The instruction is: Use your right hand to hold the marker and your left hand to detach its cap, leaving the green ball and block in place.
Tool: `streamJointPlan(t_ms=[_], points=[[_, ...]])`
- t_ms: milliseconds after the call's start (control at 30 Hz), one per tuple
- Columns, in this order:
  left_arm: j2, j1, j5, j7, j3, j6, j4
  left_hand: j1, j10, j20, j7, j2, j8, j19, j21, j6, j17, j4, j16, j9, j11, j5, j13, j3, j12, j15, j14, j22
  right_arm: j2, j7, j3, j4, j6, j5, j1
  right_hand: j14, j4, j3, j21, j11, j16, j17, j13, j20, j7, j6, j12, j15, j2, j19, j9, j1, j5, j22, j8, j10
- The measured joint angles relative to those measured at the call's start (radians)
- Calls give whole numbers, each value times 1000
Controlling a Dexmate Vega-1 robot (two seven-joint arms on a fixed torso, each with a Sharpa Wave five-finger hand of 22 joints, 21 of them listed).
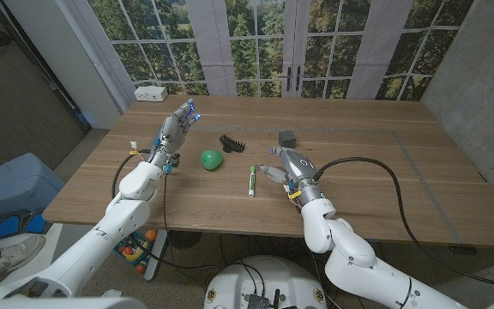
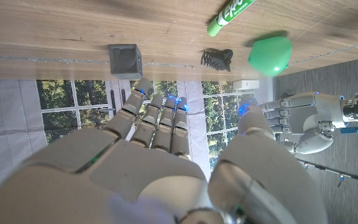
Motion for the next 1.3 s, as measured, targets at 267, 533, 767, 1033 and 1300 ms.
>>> streamJointPlan(t_ms=[267,533,767,1033,1300], points=[[0,3,2,2,0,-3,-4,-2,0,-1,0,2,0,1,0,0,0,0,0,0,0,0,0,0,0,0,0,0,16,15,-23,12,-27,-24,8,0,10,-10,-7,-11,0,4,5,5,-10,24,8,0,9,-6,0,9,8,0,0,25],[0,4,3,2,-1,-4,-4,-7,4,-1,0,-2,0,1,-8,0,0,0,0,0,4,0,0,0,0,0,0,0,35,35,-48,37,-66,-48,25,-7,21,-21,-13,-18,0,5,14,6,-19,48,15,0,9,-6,0,9,8,0,10,43],[0,2,3,0,-1,-6,1,-10,5,-1,0,-5,0,1,-8,0,0,0,0,0,6,0,0,0,0,0,0,0,41,62,-65,49,-91,-55,41,-16,28,-28,-15,-18,0,10,19,11,-14,53,15,2,2,-11,5,2,8,0,9,43],[0,-1,1,-5,-2,-7,9,-14,5,-1,0,-1,0,1,-15,0,0,3,0,0,5,0,0,-3,0,0,0,0,47,94,-92,67,-119,-65,61,-16,32,-32,-23,-22,0,10,23,11,-14,53,15,2,2,-11,5,2,14,0,9,46],[2,-1,-1,-10,-2,-8,10,-19,5,4,0,-7,0,6,-15,0,0,3,0,0,5,0,0,-3,0,0,0,0,57,99,-113,83,-134,-70,72,-16,33,-39,-23,-29,0,9,32,11,-25,64,22,2,2,-11,5,3,21,0,11,54]])
